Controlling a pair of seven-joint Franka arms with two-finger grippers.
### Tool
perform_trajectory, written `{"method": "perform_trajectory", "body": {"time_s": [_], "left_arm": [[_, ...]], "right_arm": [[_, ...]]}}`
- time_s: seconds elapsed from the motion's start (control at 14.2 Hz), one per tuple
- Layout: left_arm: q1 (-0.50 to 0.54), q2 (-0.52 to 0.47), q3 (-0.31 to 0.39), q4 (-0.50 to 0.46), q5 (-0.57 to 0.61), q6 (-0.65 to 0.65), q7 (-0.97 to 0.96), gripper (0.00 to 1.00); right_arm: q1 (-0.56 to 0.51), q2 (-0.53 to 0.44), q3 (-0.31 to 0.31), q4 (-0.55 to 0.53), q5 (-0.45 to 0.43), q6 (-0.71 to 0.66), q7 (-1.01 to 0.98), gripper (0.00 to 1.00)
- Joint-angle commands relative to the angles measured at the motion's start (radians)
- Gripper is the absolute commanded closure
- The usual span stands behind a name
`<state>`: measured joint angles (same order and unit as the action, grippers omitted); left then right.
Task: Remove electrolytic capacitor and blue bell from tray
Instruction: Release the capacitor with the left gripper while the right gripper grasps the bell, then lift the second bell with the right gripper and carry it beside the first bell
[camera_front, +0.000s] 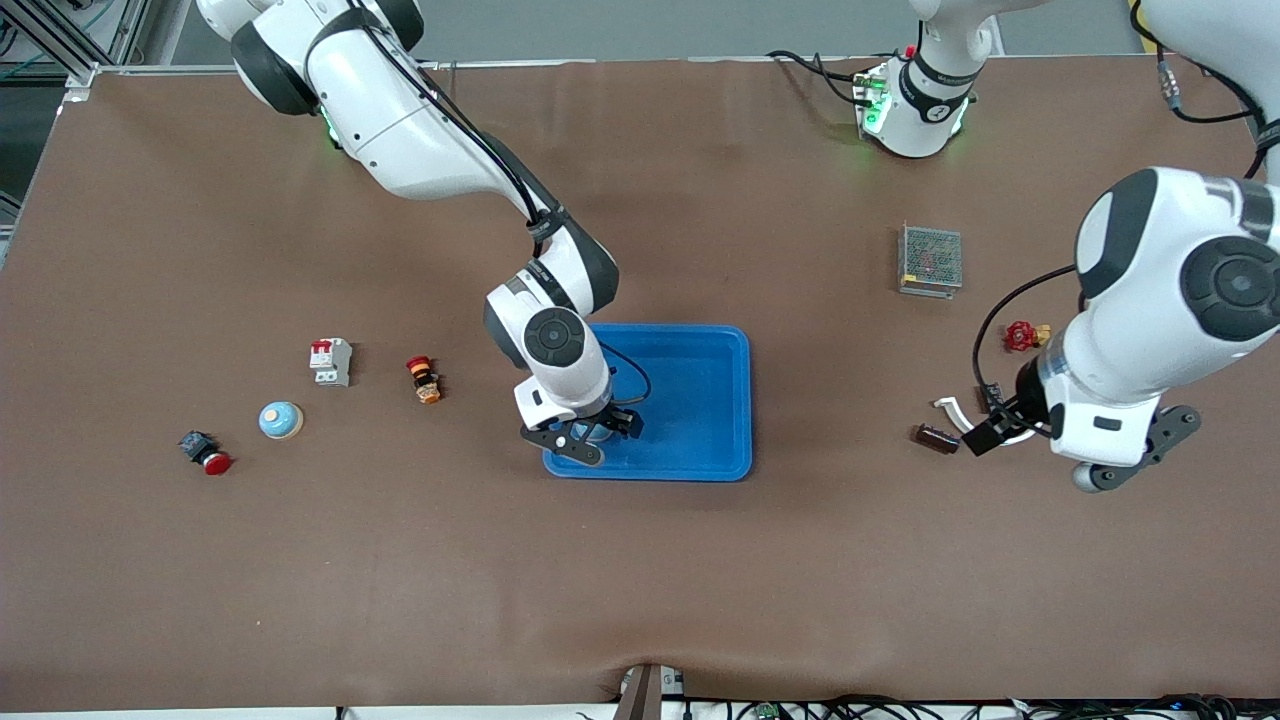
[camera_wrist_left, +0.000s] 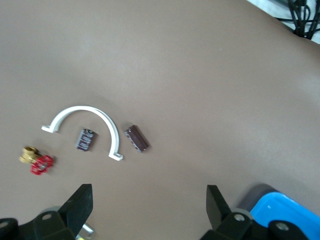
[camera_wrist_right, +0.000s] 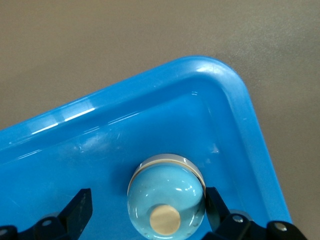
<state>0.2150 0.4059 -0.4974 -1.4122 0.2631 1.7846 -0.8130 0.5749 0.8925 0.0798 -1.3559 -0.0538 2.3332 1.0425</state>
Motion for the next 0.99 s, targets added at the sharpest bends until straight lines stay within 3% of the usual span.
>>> {"method": "perform_trajectory", "body": {"time_s": [0.0, 0.21, 0.28, 0.49, 0.63, 0.92], "left_arm": [[0.004, -0.087, -0.004, -0.017, -0.033, -0.056, 0.096, 0.00], [-0.009, -0.153, 0.005, -0.021, -0.038, -0.119, 0.167, 0.00], [-0.016, -0.180, 0.023, -0.022, -0.045, -0.142, 0.205, 0.00], [-0.075, -0.275, 0.159, -0.063, -0.175, -0.152, 0.360, 0.00], [-0.118, -0.341, 0.242, -0.109, -0.200, -0.171, 0.528, 0.00], [-0.174, -0.412, 0.315, -0.123, -0.199, -0.254, 0.676, 0.00]], "right_arm": [[0.010, 0.012, -0.006, 0.020, -0.029, 0.005, 0.014, 0.07], [0.010, 0.011, -0.006, -0.003, -0.125, 0.003, 0.013, 0.23], [0.010, 0.011, -0.006, -0.005, -0.144, 0.003, 0.020, 0.35], [0.010, 0.011, -0.006, -0.005, -0.144, 0.003, 0.022, 0.59], [0.010, 0.011, -0.006, -0.005, -0.144, 0.002, 0.024, 1.00], [-0.007, 0.002, -0.002, -0.003, -0.136, -0.011, 0.021, 1.00]]}}
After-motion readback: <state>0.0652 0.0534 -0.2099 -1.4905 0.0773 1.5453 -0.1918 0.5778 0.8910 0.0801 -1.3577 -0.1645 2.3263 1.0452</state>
